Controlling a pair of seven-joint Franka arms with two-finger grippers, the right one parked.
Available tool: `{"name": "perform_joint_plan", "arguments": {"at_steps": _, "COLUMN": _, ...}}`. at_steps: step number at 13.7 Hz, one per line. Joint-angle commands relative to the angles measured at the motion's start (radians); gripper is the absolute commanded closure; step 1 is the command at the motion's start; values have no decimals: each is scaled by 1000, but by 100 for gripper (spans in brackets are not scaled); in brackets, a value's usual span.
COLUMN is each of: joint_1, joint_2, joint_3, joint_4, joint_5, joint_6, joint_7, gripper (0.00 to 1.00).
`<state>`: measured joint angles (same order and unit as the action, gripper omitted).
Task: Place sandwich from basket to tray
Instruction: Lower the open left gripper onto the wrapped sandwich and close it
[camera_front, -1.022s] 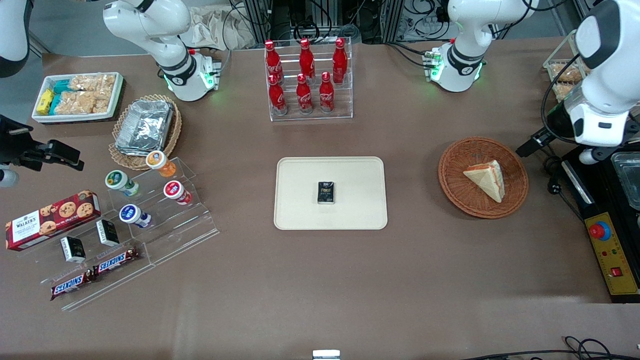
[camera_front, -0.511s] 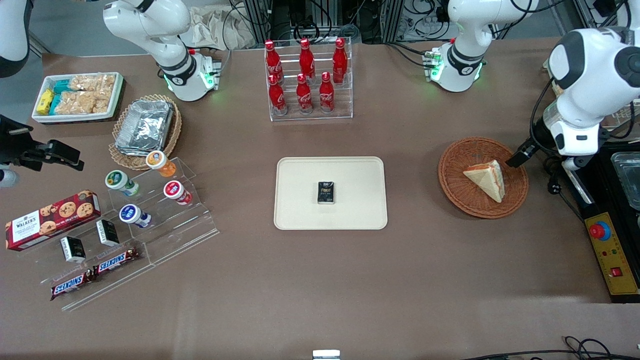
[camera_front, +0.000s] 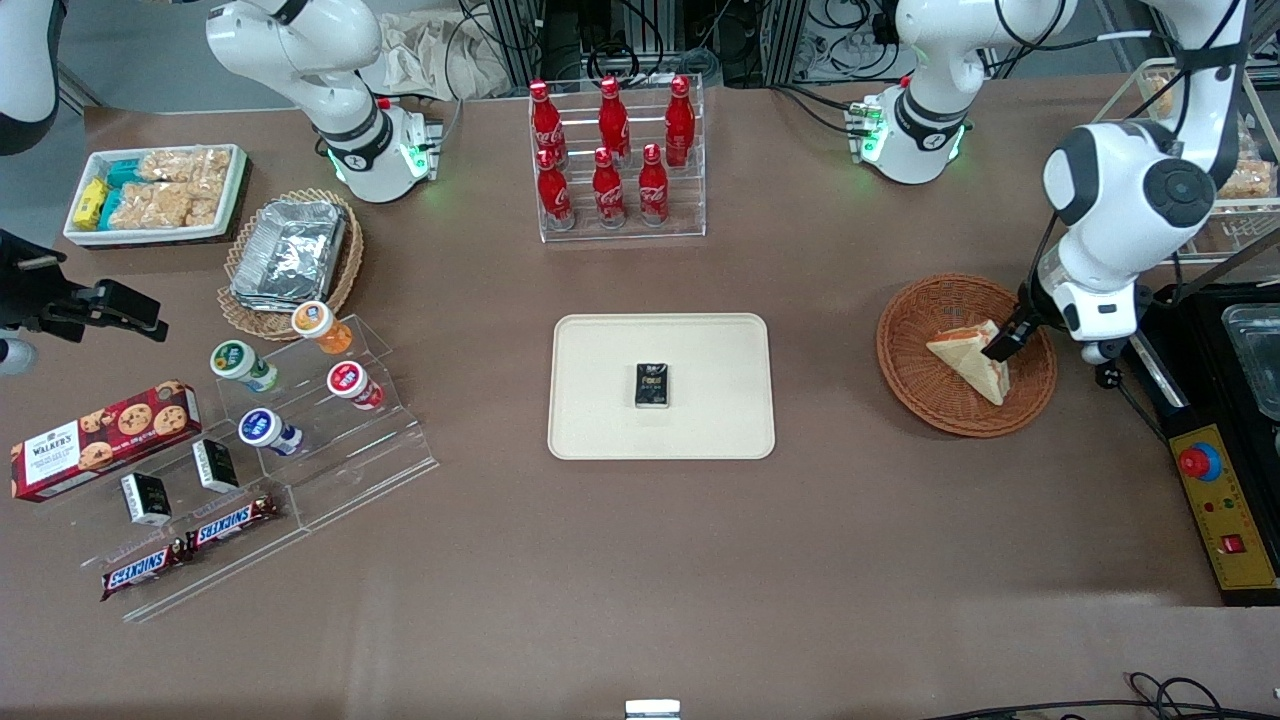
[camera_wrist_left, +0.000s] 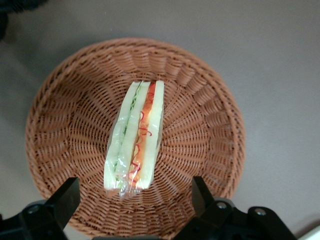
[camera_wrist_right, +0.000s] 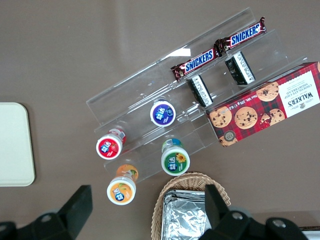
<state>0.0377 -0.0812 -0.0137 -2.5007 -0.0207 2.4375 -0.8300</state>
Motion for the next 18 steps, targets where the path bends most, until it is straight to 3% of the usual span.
{"name": "perform_joint_plan", "arguments": {"at_steps": 1, "joint_1": 5, "joint_2": 29, "joint_3": -6, "joint_4": -73, "joint_5": 2, "joint_6": 144, "joint_7": -44, "gripper": 0}}
{"name": "perform_joint_plan", "arguments": {"at_steps": 7, "joint_1": 16, "joint_2": 87, "joint_3": -6, "joint_4": -109, "joint_5": 2, "joint_6": 242, "joint_7": -44, "gripper": 0}}
{"name": "perform_joint_plan", "arguments": {"at_steps": 8, "joint_1": 16, "joint_2": 99, "joint_3": -6, "joint_4": -107, "joint_5": 2, "joint_6": 255, "joint_7": -44, "gripper": 12}}
{"name": "perform_joint_plan", "arguments": {"at_steps": 9, "joint_1": 16, "joint_2": 109, "joint_3": -6, "joint_4": -107, "joint_5": 1, "joint_6": 262, "joint_7": -44, "gripper": 37}}
{"name": "perform_joint_plan", "arguments": {"at_steps": 11, "joint_1": 16, "joint_2": 115, "joint_3": -6, "joint_4": -107, "joint_5": 1, "joint_6": 276, "joint_7": -58, "gripper": 100}}
{"name": "perform_joint_plan", "arguments": {"at_steps": 16, "joint_1": 8, "joint_2": 94, "joint_3": -12, "joint_4": -96, "joint_5": 1, "joint_6": 262, "joint_7": -70, "gripper": 100}}
{"name": "perform_joint_plan", "arguments": {"at_steps": 18, "joint_1": 5, "joint_2": 29, "joint_3": -14, "joint_4": -83, "joint_5": 8, "joint_6": 189, "joint_7": -55, "gripper": 100}}
